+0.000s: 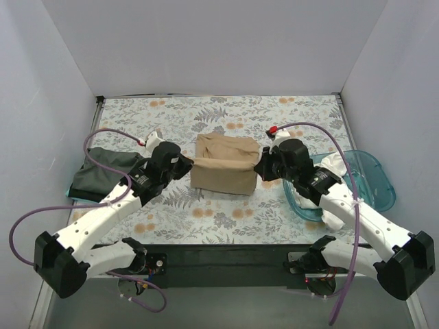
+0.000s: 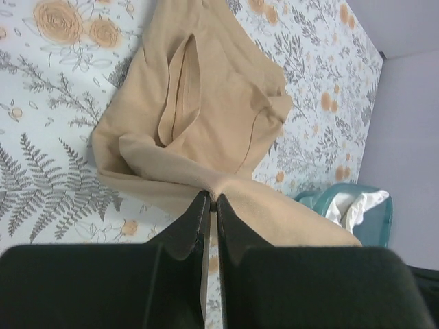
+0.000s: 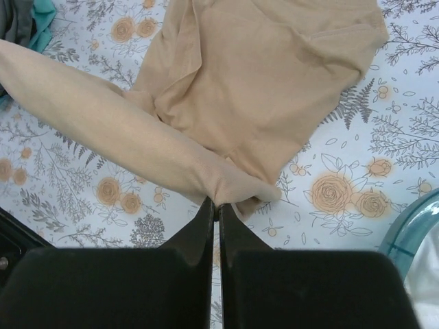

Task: Fold and stack the t-shirts
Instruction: Fold the tshirt

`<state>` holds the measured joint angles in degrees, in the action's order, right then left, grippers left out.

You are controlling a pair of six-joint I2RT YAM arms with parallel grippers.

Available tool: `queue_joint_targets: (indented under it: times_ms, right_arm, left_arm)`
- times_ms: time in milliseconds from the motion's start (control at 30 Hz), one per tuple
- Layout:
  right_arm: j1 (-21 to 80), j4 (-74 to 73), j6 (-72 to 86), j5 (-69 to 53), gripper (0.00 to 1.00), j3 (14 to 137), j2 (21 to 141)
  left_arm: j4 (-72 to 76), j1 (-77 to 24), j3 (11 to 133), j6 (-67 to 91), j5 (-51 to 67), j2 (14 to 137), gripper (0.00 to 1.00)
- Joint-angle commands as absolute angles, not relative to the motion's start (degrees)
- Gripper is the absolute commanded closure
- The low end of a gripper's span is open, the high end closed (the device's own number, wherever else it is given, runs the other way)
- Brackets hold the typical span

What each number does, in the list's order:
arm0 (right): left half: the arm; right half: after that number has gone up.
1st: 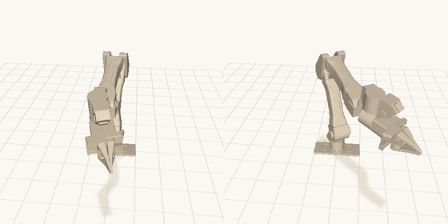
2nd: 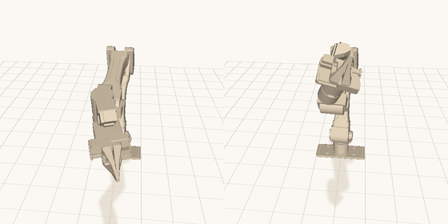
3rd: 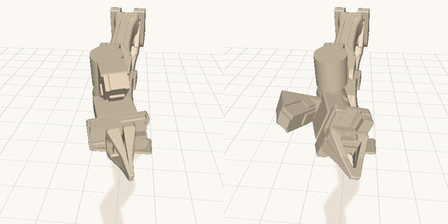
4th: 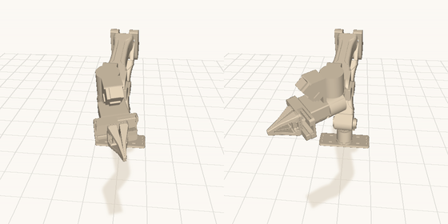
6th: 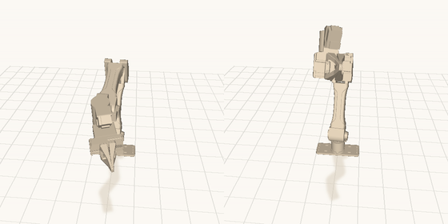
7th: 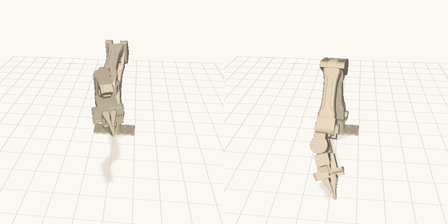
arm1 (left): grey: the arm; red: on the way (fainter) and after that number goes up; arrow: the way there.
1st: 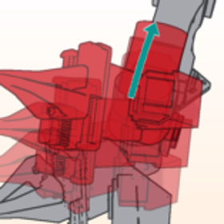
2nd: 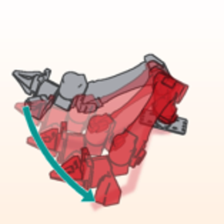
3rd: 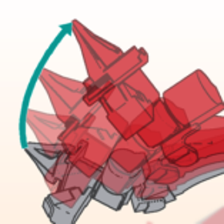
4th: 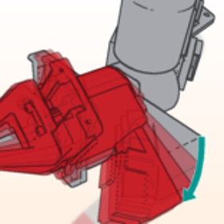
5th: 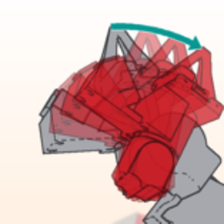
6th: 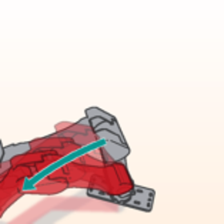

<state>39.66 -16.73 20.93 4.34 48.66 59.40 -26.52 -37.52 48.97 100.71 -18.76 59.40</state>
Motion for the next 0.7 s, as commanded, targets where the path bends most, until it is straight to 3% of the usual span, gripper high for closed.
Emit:
queue_joint_targets:
  times_ms: [0, 267, 667]
  right_arm:
    - [35.3, -14.4, 17.5, -3.0, 0.99, 53.0, 62.0]
    - [27.3, -12.8, 15.3, -12.5, 0.99, 57.2, 70.0]
    - [18.5, -9.4, 14.9, -18.8, 0.99, 61.9, 84.4]
  left_arm:
    - [-26.8, -35.7, 55.2, 99.2, -25.0, 63.4, 1.0]
    - [-20.6, -26.3, 61.2, 93.4, -15.6, 73.3, 1.0]
    - [-11.4, -23.2, 69.9, 84.9, -12.5, 90.0, 1.0]
